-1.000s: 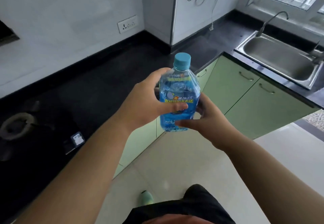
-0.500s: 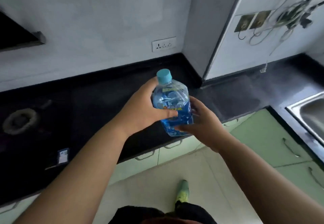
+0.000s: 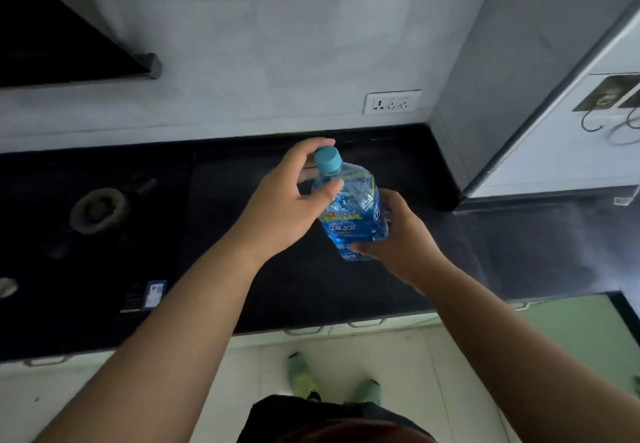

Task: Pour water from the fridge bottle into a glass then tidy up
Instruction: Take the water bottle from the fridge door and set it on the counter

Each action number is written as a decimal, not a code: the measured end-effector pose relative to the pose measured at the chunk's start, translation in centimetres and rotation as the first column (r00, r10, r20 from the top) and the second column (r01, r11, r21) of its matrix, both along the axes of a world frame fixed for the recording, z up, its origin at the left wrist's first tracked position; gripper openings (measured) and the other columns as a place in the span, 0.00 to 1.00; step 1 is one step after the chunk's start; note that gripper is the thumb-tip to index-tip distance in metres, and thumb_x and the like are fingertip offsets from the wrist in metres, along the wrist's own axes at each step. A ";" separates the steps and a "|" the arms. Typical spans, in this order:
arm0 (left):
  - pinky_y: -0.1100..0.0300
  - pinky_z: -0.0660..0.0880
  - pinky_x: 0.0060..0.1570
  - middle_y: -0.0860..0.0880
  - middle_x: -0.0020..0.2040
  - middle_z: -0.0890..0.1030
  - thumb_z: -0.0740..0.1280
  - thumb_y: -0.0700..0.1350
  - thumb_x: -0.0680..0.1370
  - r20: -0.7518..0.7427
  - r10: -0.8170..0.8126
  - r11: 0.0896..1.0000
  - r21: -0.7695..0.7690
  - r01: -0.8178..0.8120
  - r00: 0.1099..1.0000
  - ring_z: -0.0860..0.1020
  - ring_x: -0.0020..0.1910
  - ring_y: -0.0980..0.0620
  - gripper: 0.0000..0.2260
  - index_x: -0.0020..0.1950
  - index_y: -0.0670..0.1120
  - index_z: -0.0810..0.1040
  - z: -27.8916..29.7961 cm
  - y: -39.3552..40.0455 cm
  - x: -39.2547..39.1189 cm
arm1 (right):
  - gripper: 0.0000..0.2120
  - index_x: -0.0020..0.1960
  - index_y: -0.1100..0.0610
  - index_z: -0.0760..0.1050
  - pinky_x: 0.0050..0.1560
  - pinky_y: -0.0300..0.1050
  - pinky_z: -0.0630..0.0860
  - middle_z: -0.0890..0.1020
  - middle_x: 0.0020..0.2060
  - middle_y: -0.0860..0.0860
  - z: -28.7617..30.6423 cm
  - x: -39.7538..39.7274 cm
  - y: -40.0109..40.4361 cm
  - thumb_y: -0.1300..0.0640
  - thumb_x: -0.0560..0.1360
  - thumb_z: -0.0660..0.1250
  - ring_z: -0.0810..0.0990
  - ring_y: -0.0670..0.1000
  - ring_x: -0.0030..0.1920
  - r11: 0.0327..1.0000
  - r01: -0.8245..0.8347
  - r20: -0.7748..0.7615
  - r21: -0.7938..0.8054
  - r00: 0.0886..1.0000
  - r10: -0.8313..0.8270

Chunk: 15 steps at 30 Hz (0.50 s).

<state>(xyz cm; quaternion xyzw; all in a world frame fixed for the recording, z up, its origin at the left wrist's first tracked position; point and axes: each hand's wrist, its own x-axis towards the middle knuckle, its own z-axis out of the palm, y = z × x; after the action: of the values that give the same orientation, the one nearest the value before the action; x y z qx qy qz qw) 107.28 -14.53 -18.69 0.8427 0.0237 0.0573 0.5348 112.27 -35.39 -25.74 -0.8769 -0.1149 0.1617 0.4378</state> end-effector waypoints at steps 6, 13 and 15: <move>0.61 0.79 0.61 0.60 0.63 0.82 0.70 0.48 0.82 0.042 0.009 0.990 0.143 -0.015 0.999 0.79 0.64 0.64 0.17 0.70 0.57 0.74 -1.8 1.1 3.4 | 0.43 0.72 0.48 0.64 0.61 0.49 0.80 0.82 0.60 0.44 -2.8 2.9 2.6 0.57 0.65 0.84 0.82 0.47 0.60 0.999 0.046 -0.034 -0.024 0.998 -0.047; 0.54 0.80 0.53 0.53 0.57 0.82 0.71 0.51 0.81 0.048 -0.001 0.864 0.504 -0.024 0.999 0.80 0.55 0.54 0.17 0.68 0.55 0.74 -5.3 0.6 6.1 | 0.46 0.79 0.43 0.60 0.61 0.47 0.81 0.74 0.69 0.42 -2.6 6.3 3.8 0.60 0.70 0.81 0.77 0.43 0.64 0.996 -0.066 -0.030 0.053 0.997 0.068; 0.55 0.79 0.53 0.52 0.58 0.82 0.71 0.49 0.81 0.027 0.007 0.841 0.540 -0.020 1.000 0.80 0.56 0.53 0.18 0.69 0.54 0.74 -6.3 0.5 6.8 | 0.44 0.79 0.43 0.62 0.63 0.46 0.79 0.75 0.70 0.43 -2.1 7.7 4.3 0.60 0.70 0.80 0.77 0.44 0.65 0.988 -0.155 -0.002 -0.020 0.988 0.155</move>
<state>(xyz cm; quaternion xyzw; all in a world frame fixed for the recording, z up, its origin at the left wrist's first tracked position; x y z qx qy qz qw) 114.08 -14.02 -24.95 0.9582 0.0061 0.0755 0.2758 119.98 -31.14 -27.88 -0.8695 -0.1810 0.1968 0.4153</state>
